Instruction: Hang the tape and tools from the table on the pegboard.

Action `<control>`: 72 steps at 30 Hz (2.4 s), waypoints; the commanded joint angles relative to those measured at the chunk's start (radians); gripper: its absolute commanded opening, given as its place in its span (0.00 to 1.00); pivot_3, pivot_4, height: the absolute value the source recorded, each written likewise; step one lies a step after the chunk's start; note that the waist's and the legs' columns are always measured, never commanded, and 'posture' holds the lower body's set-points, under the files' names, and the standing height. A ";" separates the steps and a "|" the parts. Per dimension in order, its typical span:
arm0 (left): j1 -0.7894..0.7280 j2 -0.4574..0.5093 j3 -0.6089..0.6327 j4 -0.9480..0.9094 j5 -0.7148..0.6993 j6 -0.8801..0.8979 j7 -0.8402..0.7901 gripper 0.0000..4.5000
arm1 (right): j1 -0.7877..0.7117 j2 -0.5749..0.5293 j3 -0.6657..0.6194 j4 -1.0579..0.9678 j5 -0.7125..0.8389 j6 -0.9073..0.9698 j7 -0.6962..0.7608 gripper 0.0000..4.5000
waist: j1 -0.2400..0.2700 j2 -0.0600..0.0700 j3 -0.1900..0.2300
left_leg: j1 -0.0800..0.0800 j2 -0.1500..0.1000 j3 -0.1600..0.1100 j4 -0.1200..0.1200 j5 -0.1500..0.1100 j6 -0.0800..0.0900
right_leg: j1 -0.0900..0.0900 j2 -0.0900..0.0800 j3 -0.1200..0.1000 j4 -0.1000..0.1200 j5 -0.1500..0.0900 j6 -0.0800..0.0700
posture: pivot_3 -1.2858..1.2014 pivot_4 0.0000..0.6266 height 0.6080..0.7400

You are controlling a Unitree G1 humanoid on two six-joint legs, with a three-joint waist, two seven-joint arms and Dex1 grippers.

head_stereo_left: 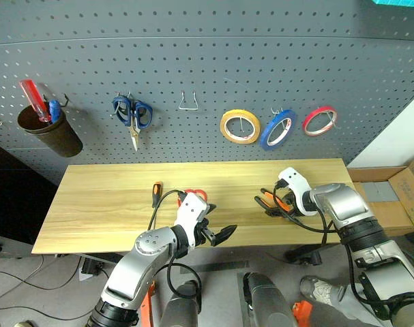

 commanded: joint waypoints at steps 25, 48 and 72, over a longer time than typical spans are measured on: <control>0.056 0.010 0.030 -0.102 -0.039 0.034 0.023 1.00 | -0.064 -0.007 -0.028 0.014 -0.022 0.019 -0.058 1.00 | 0.020 -0.001 0.029 | -0.002 0.001 0.000 0.000 0.000 0.000 | -0.002 -0.001 0.000 0.000 0.000 0.000 | 0.50 0.47 1.00; 0.048 0.026 0.037 -0.102 -0.041 0.040 0.016 1.00 | -0.062 0.022 -0.042 0.202 -0.042 -0.036 -0.172 1.00 | 0.023 -0.001 0.031 | -0.002 0.001 0.000 0.000 0.000 0.000 | -0.002 -0.001 0.000 0.000 0.000 0.000 | 0.51 0.49 1.00; 0.068 0.023 0.043 -0.132 -0.041 0.053 0.036 1.00 | -0.177 0.133 -0.016 0.454 -0.097 -0.220 -0.184 0.92 | 0.025 -0.002 0.031 | -0.002 0.000 0.000 0.001 0.000 0.000 | -0.002 -0.001 0.000 0.001 0.003 -0.004 | 0.52 0.47 1.00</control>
